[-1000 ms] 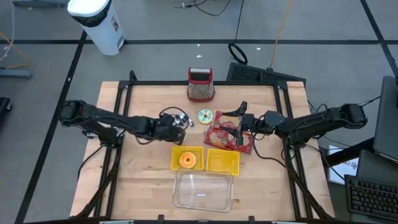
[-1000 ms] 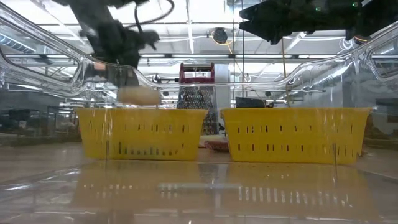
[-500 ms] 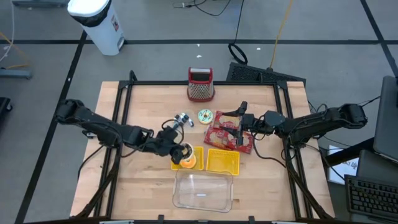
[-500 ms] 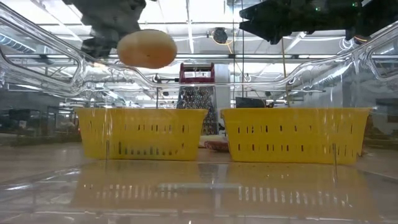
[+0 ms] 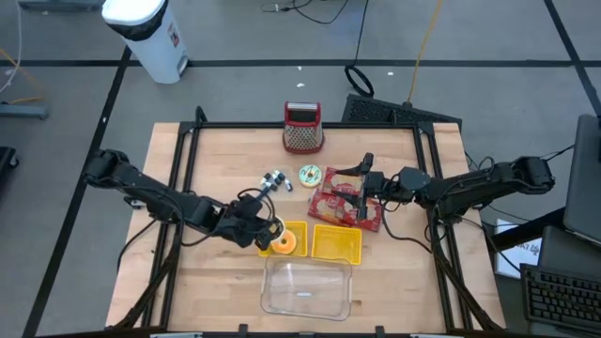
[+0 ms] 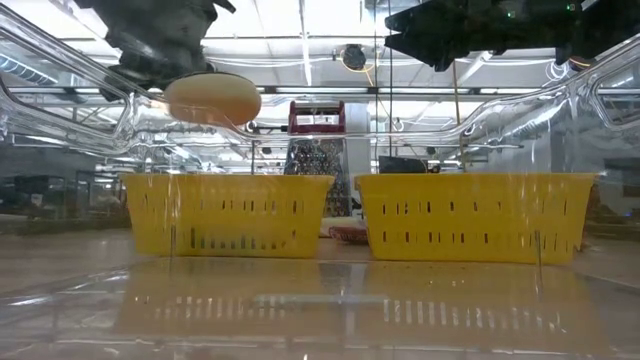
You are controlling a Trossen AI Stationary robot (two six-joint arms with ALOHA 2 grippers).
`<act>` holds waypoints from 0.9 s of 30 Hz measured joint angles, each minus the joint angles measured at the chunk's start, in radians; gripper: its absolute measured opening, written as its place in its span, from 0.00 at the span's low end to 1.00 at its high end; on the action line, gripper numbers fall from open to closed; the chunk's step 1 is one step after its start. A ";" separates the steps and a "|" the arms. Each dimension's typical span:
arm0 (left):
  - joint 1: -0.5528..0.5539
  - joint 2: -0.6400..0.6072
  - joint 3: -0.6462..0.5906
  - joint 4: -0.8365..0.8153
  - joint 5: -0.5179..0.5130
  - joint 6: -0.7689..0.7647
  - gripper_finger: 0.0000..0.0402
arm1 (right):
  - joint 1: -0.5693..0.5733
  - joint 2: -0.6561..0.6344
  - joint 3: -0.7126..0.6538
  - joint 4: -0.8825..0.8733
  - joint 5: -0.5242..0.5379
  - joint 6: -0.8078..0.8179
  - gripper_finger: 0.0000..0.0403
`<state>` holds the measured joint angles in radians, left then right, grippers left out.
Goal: Pick & Place Food Item
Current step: Put the black donut into the left yellow bin
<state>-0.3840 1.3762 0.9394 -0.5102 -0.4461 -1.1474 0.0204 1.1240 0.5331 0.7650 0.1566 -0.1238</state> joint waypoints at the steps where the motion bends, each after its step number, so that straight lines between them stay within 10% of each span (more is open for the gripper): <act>1: 0.000 0.000 0.000 -0.004 0.000 -0.003 0.08 | 0.000 0.000 0.000 0.000 0.000 0.000 0.63; 27: -0.009 0.154 0.001 0.044 -0.023 -0.033 0.02 | 0.000 0.000 0.000 0.000 0.000 0.001 0.63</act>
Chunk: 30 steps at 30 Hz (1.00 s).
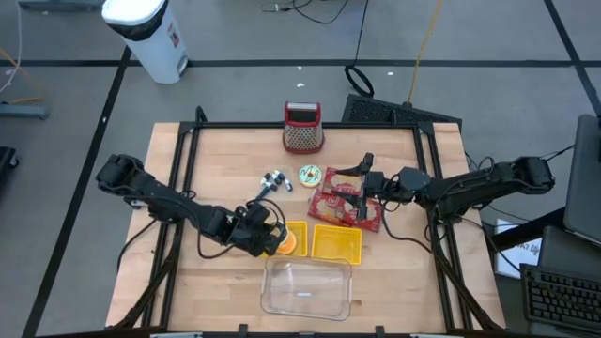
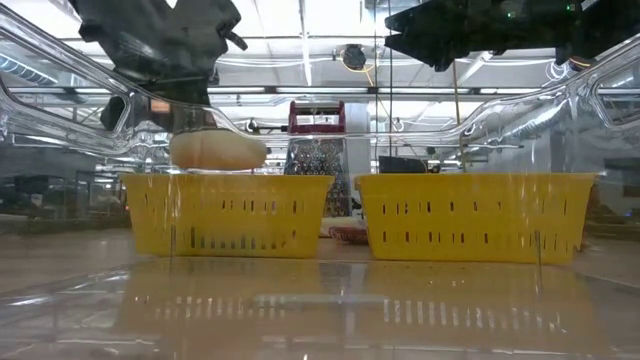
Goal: Pick & Place Food Item
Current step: Put the black donut into the left yellow bin
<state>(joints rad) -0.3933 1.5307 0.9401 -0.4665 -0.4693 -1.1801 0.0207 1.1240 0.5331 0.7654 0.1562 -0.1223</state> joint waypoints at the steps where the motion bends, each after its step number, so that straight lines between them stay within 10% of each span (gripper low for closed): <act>1: 0.000 0.000 0.000 -0.001 0.000 0.000 0.03 | 0.000 0.000 0.000 0.000 0.000 0.004 0.63; 30: 0.000 0.000 0.000 -0.002 -0.001 -0.008 0.04 | 0.000 0.000 0.000 -0.007 0.000 0.006 0.63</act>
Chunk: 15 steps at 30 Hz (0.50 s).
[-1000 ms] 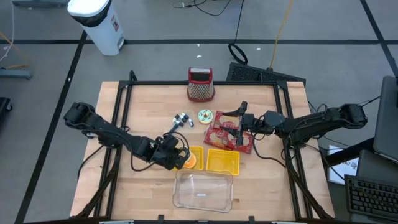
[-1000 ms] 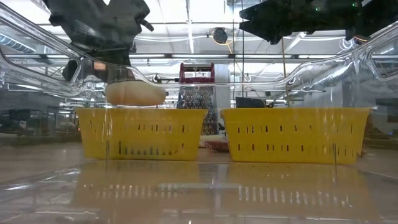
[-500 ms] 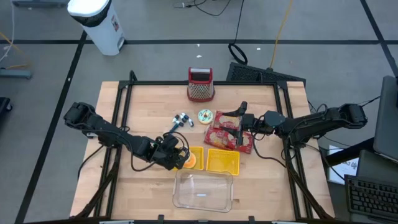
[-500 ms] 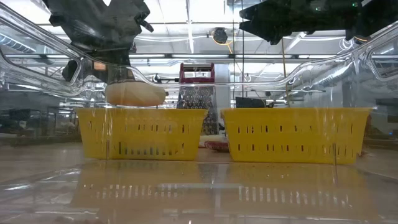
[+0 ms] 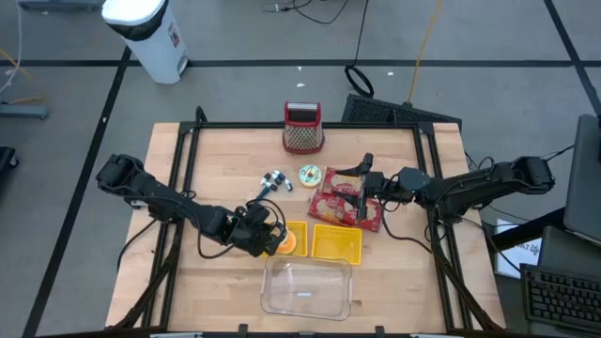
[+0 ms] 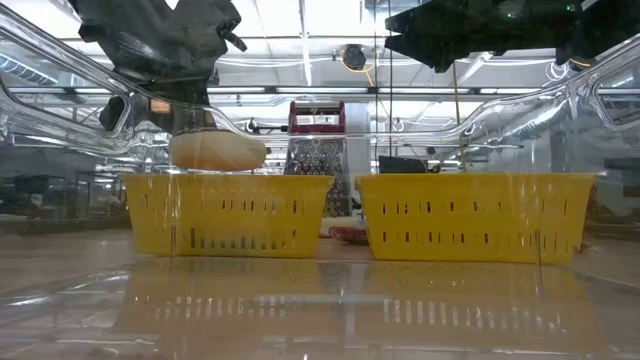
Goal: Pick & Place Food Item
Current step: Put the black donut into the left yellow bin
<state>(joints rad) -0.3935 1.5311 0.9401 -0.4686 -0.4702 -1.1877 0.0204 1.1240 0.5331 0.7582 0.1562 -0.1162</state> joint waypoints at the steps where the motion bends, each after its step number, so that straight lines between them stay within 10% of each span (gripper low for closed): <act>1: 0.000 0.000 0.000 0.000 0.000 0.000 0.05 | 0.000 0.000 0.000 0.000 0.000 0.000 0.63; 15: 0.000 0.000 0.000 0.001 0.009 -0.004 0.02 | 0.001 0.000 0.000 0.000 0.000 0.000 0.63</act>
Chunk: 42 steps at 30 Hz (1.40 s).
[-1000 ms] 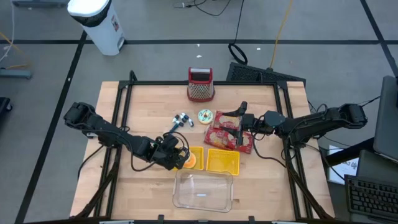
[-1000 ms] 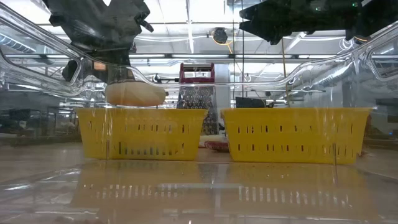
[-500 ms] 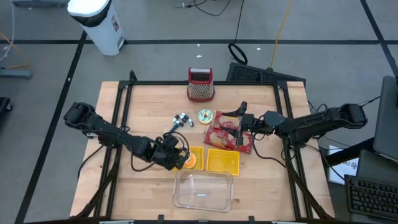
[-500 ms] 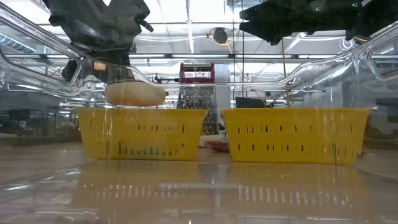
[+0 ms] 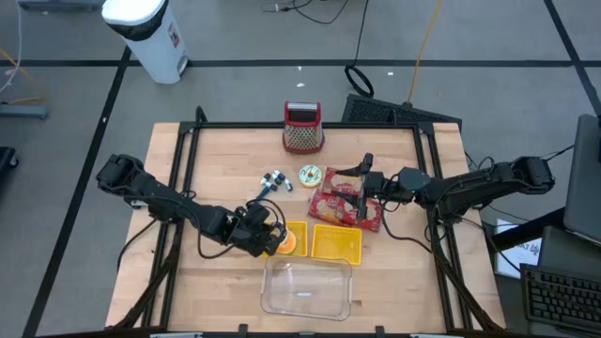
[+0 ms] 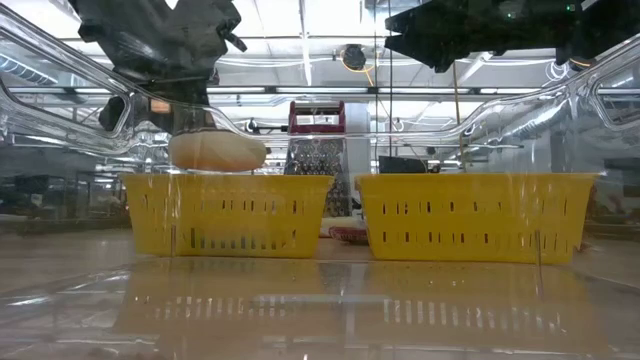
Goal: Pick & Place Food Item
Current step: Put the black donut into the left yellow bin
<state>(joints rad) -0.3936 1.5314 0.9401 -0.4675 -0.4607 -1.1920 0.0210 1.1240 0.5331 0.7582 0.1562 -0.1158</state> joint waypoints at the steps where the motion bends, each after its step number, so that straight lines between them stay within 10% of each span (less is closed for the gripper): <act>1: -0.001 0.000 0.000 0.000 0.003 0.000 0.02 | 0.001 0.000 0.000 0.000 0.000 0.000 0.63; 42: -0.033 0.040 0.000 -0.036 -0.015 -0.030 0.05 | 0.001 0.000 0.000 0.001 0.000 -0.003 0.63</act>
<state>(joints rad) -0.4269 1.5716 0.9401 -0.5035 -0.4761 -1.2224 0.0216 1.1240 0.5331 0.7589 0.1560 -0.1184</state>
